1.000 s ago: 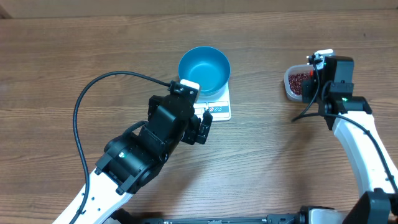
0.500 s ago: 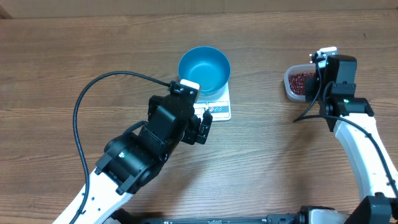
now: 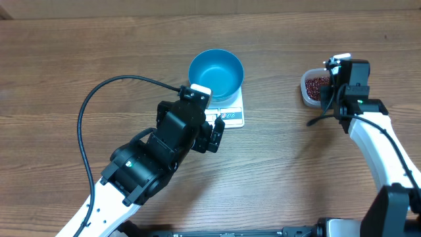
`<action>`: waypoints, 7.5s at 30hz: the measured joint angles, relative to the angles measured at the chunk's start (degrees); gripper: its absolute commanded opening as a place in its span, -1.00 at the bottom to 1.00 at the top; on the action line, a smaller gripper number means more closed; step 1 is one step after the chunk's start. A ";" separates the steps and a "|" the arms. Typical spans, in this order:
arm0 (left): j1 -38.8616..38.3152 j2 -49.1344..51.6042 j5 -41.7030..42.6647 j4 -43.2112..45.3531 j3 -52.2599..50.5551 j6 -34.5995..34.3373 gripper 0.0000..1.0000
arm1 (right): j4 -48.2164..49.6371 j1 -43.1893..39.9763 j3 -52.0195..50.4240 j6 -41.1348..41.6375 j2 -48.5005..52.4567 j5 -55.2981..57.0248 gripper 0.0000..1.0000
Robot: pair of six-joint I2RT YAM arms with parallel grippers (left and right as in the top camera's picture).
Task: Scoop item into bowl and weigh 150g on scale
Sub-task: 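Move the red scoop with the right gripper over the bean tub, then lower the scoop into the beans and drag it through with the right gripper, then lift the filled scoop out of the tub with the right gripper, then carry the filled scoop left over the blue bowl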
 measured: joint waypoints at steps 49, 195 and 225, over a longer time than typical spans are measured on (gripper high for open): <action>0.00 0.00 0.00 0.02 0.00 0.00 0.99 | -1.40 -7.93 0.46 12.70 2.82 -22.38 -0.93; 0.00 0.00 -0.02 0.00 0.00 0.00 0.99 | 29.99 -16.85 1.16 50.77 13.86 -92.59 -0.93; 0.00 0.00 0.00 0.02 0.00 0.00 0.99 | 42.07 5.73 1.16 44.59 13.86 -73.46 -0.93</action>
